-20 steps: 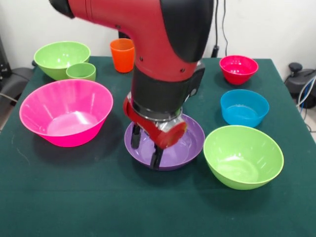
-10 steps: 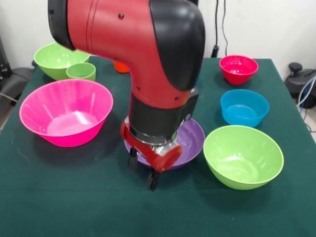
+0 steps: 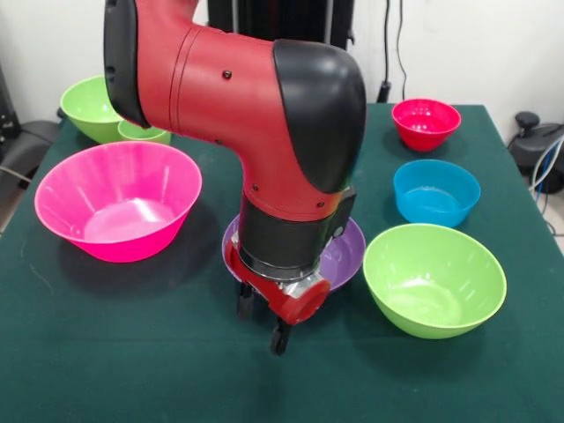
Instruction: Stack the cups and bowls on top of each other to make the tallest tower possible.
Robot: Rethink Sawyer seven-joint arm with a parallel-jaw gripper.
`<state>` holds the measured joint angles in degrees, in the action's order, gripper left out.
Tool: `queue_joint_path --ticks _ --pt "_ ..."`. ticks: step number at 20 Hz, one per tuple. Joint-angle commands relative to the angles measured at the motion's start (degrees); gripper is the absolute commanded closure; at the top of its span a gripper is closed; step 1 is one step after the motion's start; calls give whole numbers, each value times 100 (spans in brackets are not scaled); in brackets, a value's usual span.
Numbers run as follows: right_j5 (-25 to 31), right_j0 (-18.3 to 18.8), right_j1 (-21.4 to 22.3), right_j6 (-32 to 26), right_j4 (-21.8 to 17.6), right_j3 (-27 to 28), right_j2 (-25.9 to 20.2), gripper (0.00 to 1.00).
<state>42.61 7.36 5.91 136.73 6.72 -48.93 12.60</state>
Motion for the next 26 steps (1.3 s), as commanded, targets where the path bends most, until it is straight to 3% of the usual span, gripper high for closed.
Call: queue_joint_path --ticks 1,10,26 --pt "608 -290 251 767 226 -226 -334 0" --pt "1749 -367 354 685 227 417 104 0" --pt "1146 -466 -163 1637 528 197 340 0"
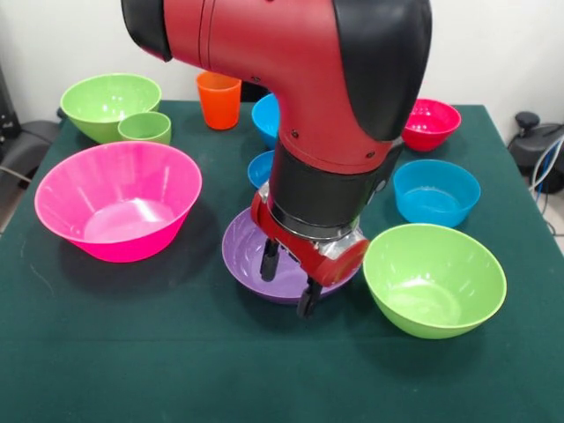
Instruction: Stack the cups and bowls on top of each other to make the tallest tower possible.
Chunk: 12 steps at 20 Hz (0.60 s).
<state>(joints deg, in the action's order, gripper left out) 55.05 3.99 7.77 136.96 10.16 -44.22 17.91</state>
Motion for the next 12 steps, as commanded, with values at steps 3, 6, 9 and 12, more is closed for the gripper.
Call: queue_joint_path --ticks 3,6,9,12 --pt "-252 -161 -471 1820 278 -266 -113 0" --pt "-232 -192 -532 2036 430 -271 -97 0" --pt "-114 -257 -560 2282 584 -267 -40 0" --pt "-35 -311 -601 2431 683 -242 44 0"
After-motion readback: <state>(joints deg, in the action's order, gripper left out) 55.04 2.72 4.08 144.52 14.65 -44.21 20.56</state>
